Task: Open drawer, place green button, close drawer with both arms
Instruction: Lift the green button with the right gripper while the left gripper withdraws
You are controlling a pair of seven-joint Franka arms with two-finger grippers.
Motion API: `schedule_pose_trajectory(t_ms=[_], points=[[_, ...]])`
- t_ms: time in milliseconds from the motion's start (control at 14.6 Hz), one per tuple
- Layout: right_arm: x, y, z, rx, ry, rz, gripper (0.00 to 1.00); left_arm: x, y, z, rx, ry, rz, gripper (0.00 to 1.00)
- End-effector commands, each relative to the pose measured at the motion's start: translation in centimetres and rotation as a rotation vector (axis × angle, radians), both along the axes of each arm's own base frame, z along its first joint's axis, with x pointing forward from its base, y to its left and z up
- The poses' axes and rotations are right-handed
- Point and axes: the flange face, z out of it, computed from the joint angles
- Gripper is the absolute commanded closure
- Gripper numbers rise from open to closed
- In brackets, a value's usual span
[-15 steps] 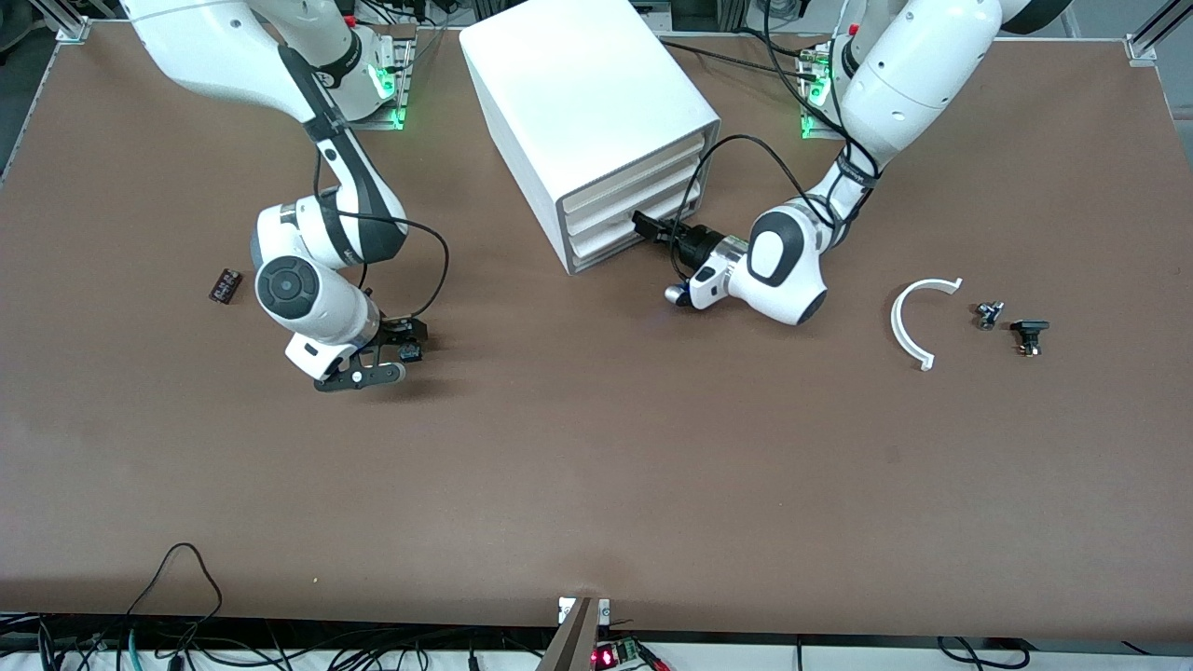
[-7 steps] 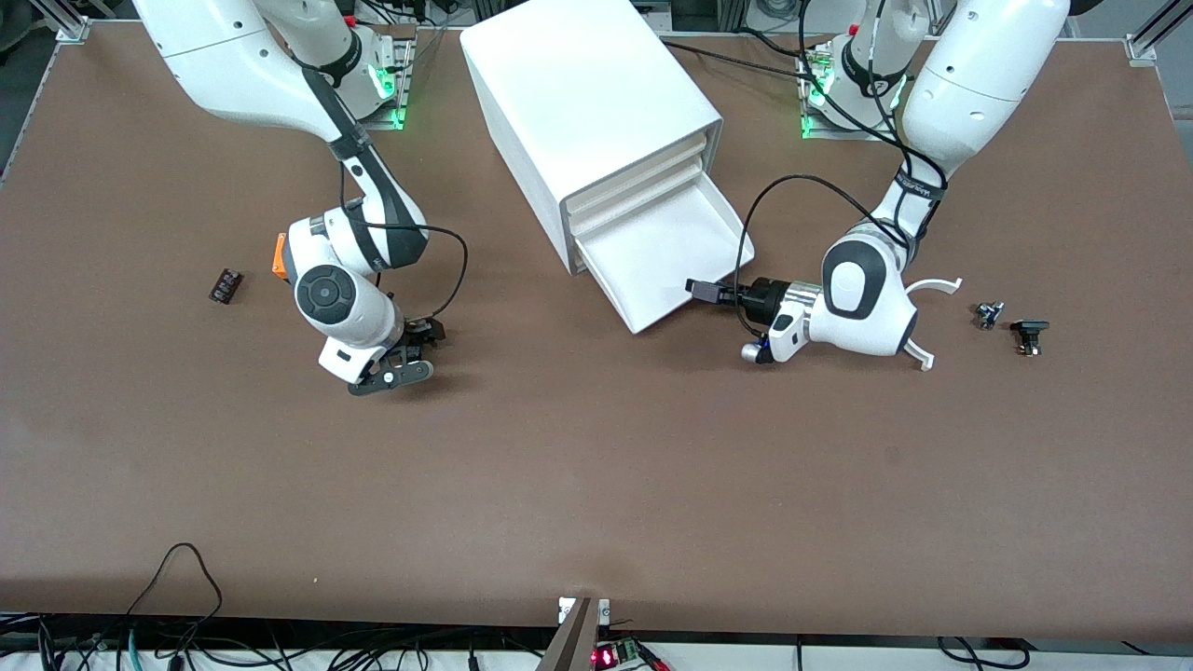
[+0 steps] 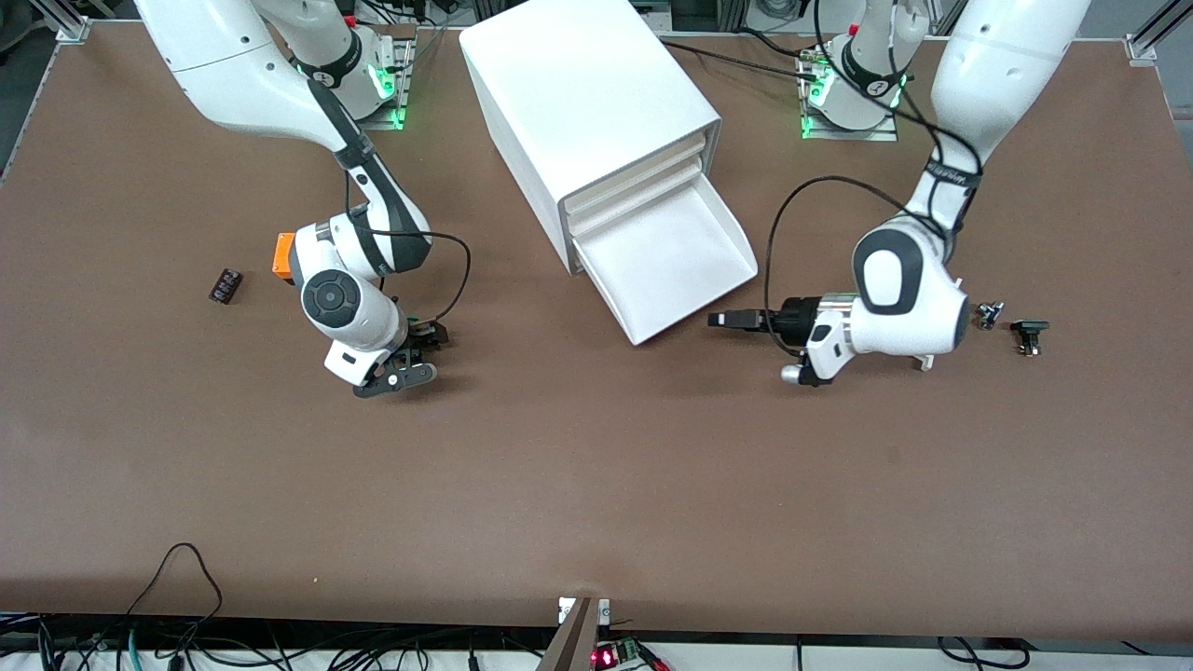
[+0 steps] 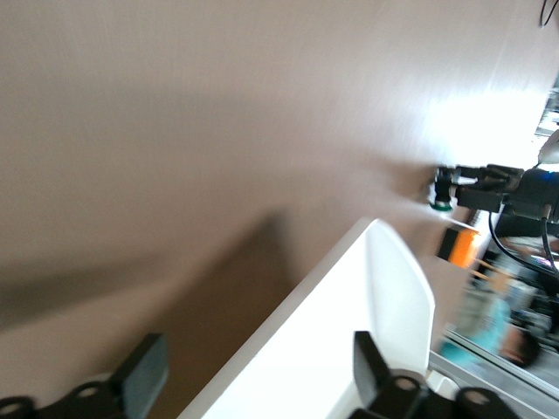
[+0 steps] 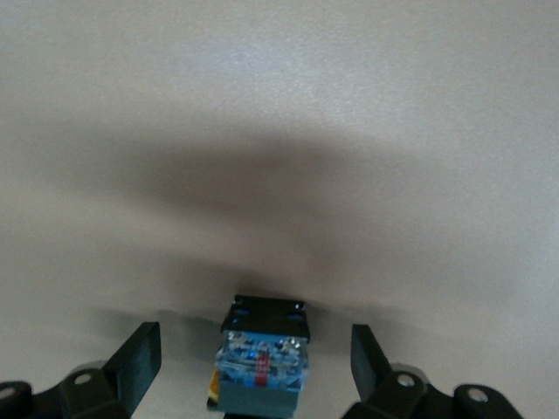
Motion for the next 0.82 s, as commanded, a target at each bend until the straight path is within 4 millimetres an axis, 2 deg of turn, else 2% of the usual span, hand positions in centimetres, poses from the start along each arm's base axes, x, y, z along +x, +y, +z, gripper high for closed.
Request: schedule_pose_trajectory(t_ms=[0, 137, 206, 343, 412, 480, 549, 755], points=[[0.2, -0.5, -0.6, 0.003, -0.010, -0.072, 0.08, 1.5, 6.6, 10.4, 0.127, -0.243, 0.088, 0.00], [0.2, -0.5, -0.6, 0.000, -0.011, -0.093, 0.17, 1.8, 9.3, 13.1, 0.158, -0.315, 0.151, 0.00], [0.2, -0.5, -0.6, 0.000, -0.011, -0.096, 0.26, 1.5, 10.6, 15.8, 0.177, -0.361, 0.153, 0.00], [0.2, -0.5, -0.6, -0.001, -0.009, -0.096, 0.39, 0.1, 12.9, 19.9, 0.338, -0.438, 0.014, 0.00], [0.2, -0.5, -0.5, -0.002, -0.008, -0.096, 0.47, -0.7, 13.6, 22.4, 0.444, -0.475, -0.082, 0.00], [0.3, -0.5, -0.5, -0.003, -0.009, -0.095, 0.50, -1.4, 14.0, 24.8, 0.538, -0.502, -0.150, 0.00], [0.3, -0.5, -0.4, -0.002, -0.012, -0.094, 0.56, -2.1, 14.6, 26.6, 0.596, -0.477, -0.175, 0.00], [0.8, -0.3, 0.3, 0.004, -0.024, -0.087, 0.60, -3.2, 16.4, 31.2, 0.727, -0.286, -0.106, 0.00]])
